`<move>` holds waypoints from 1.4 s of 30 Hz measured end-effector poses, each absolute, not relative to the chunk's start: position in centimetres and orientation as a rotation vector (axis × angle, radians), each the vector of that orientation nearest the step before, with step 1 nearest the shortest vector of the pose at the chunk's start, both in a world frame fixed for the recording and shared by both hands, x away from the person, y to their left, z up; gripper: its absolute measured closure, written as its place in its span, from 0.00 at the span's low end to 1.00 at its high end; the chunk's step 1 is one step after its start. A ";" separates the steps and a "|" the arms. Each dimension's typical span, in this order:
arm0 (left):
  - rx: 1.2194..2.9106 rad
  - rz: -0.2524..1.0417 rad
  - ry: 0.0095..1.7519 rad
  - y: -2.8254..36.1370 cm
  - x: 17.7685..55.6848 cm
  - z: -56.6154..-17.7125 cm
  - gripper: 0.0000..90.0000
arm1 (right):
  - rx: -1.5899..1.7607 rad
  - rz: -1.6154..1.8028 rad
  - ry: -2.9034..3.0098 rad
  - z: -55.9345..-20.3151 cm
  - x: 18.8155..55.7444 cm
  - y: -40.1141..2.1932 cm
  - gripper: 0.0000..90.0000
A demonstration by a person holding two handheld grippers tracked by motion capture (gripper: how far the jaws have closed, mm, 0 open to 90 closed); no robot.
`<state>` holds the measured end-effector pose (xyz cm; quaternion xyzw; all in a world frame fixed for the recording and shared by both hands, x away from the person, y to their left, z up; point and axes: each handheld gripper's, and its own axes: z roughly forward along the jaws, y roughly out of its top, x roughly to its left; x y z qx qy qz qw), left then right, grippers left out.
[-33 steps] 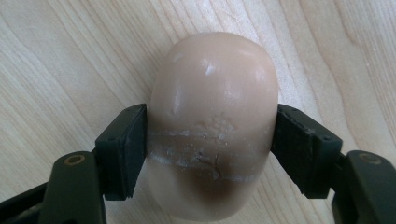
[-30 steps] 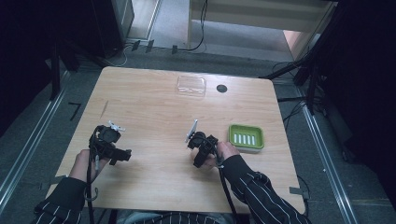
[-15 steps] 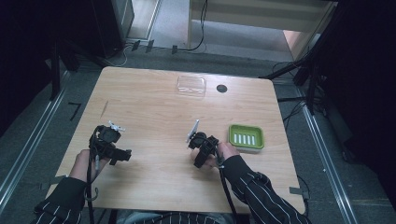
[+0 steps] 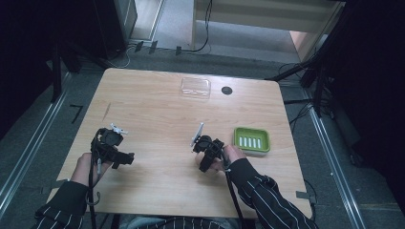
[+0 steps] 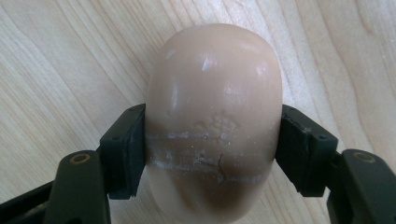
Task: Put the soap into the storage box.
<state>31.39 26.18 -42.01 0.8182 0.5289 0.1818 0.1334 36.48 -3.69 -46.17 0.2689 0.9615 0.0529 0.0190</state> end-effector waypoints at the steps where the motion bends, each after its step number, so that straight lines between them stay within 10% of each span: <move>1: 2.372 0.524 1.533 26.2 31.4 -42.0 0.16 | 0.832 0.170 2.985 -46.1 36.5 -3.7 0.37; 42: 2.375 0.520 1.530 26.1 31.4 -42.0 0.16 | 0.831 0.195 2.940 -43.6 36.7 -6.2 0.37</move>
